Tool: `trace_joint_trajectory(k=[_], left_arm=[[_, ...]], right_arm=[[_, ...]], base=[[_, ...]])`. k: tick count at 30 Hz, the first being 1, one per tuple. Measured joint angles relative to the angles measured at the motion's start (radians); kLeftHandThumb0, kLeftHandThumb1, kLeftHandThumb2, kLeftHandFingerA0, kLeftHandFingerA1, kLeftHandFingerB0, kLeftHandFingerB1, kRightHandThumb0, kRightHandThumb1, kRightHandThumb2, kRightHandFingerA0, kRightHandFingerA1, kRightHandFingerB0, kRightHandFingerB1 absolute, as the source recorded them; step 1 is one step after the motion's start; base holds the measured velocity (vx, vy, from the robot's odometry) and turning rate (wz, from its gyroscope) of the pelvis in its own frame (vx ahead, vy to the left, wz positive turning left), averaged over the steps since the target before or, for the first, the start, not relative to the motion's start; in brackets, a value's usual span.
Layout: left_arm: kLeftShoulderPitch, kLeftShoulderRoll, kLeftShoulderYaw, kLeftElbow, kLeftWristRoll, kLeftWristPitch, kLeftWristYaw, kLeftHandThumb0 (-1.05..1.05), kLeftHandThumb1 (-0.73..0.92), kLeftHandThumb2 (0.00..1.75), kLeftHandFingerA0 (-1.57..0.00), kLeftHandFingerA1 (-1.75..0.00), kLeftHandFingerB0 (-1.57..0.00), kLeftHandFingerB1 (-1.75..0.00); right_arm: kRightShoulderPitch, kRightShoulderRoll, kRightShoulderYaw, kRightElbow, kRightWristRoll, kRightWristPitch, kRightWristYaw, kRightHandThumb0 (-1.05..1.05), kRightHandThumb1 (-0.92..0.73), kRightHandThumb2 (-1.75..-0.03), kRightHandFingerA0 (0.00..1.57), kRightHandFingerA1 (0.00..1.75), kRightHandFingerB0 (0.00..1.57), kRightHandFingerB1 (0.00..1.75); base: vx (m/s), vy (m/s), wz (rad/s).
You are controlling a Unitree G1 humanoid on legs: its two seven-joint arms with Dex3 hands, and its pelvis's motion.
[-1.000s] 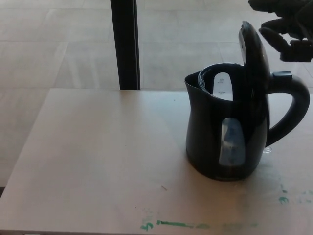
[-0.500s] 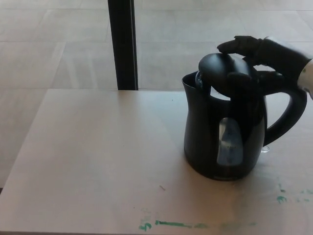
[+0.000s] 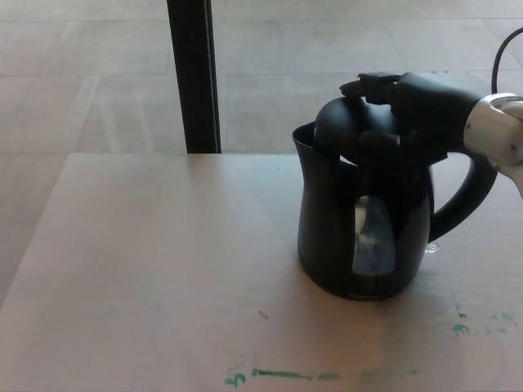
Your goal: The robot uses its right hand to push down on the lid of a kettle kept in the middle of the desk to close it
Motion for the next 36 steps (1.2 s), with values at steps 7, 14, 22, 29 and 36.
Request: trace_joint_trajectory(k=[7,14,22,29,36], left_arm=[[0.003,0.0,-0.001,-0.001,0.0,0.0,-0.003,-0.7,0.54,0.91,-0.48,-0.61,-0.21,-0.45],[0.003,0.0,-0.001,0.0,0.001,0.0,-0.002,-0.66,0.69,0.61,-0.53,-0.48,-0.29,-0.32],[0.002,0.0,-0.001,0.0,0.001,0.0,-0.002,-0.75,0.57,0.9,-0.48,-0.59,-0.2,-0.44],[0.005,0.0,-0.001,-0.001,0.001,0.0,-0.003,-0.72,0.56,0.9,-0.48,-0.6,-0.22,-0.45],[0.01,0.0,0.0,-0.001,0.001,0.0,-0.002,-0.75,0.58,0.91,-0.51,-0.61,-0.27,-0.46]], right_arm=[[0.036,-0.013,0.055,-0.042,-0.084,0.021,-0.062,-0.8,-0.81,-0.65,0.22,0.49,0.2,0.33],[0.071,-0.014,0.056,-0.053,-0.092,0.038,-0.117,-0.84,-0.85,-0.66,0.17,0.5,0.16,0.35],[0.098,-0.009,0.056,-0.05,-0.091,0.05,-0.165,-0.81,-0.86,-0.67,0.15,0.45,0.14,0.31],[0.111,0.003,0.054,-0.041,-0.091,0.053,-0.169,-0.83,-0.89,-0.68,0.19,0.43,0.13,0.27],[0.076,0.001,0.03,-0.04,-0.084,0.052,-0.123,-0.89,-0.69,-1.14,0.0,0.43,0.0,0.28]], base=[[0.0,0.0,0.0],[0.0,0.0,0.0],[0.0,0.0,0.0],[0.0,0.0,0.0],[0.0,0.0,0.0]])
